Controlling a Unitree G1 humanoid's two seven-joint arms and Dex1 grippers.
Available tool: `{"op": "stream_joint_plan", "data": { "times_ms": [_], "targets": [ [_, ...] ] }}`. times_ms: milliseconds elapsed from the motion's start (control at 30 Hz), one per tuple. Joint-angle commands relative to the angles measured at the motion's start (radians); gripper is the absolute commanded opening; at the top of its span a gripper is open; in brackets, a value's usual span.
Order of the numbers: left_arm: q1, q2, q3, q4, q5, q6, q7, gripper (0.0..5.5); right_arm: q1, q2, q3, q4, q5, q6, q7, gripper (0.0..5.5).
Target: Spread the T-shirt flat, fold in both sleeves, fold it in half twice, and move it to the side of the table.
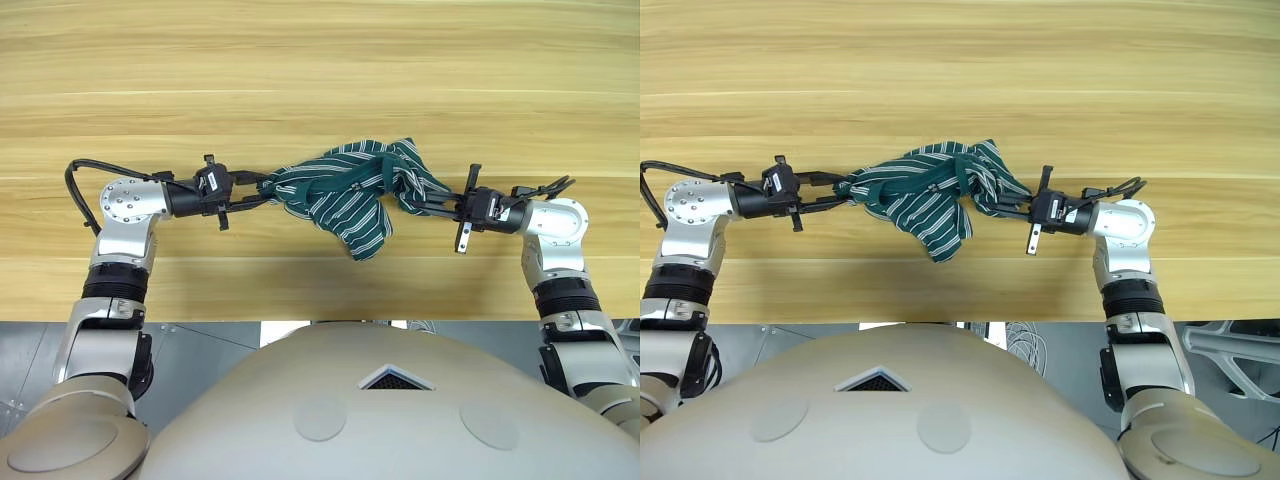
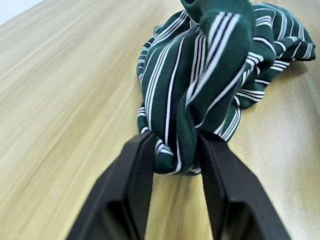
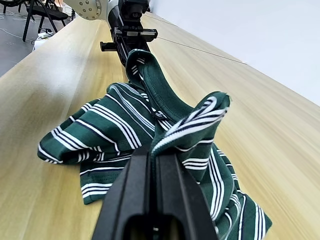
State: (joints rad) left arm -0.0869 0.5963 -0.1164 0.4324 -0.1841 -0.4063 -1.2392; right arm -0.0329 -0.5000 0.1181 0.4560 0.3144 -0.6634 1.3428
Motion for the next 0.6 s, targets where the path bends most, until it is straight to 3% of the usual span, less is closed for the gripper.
{"op": "stream_joint_plan", "data": {
  "times_ms": [33, 167, 433, 600],
  "targets": [
    [-0.012, 0.035, -0.009, -0.014, 0.031, -0.002, 0.001, 0.67, -0.019, -0.009, 0.001, -0.015, -0.006, -0.007, -0.006, 0.00],
    [-0.001, 0.049, -0.017, -0.015, 0.056, -0.007, 0.007, 0.03, -0.025, -0.010, -0.004, -0.023, 0.000, -0.008, -0.010, 0.00],
    [-0.002, 0.040, 0.003, -0.046, 0.058, -0.075, 0.062, 0.03, -0.064, -0.001, -0.023, -0.031, 0.004, 0.004, -0.048, 0.00],
    [-0.188, -0.069, 0.129, -0.042, -0.072, -0.071, 0.222, 0.03, -0.380, 0.035, -0.084, 0.027, -0.096, 0.051, -0.294, 0.00]
  ]
}}
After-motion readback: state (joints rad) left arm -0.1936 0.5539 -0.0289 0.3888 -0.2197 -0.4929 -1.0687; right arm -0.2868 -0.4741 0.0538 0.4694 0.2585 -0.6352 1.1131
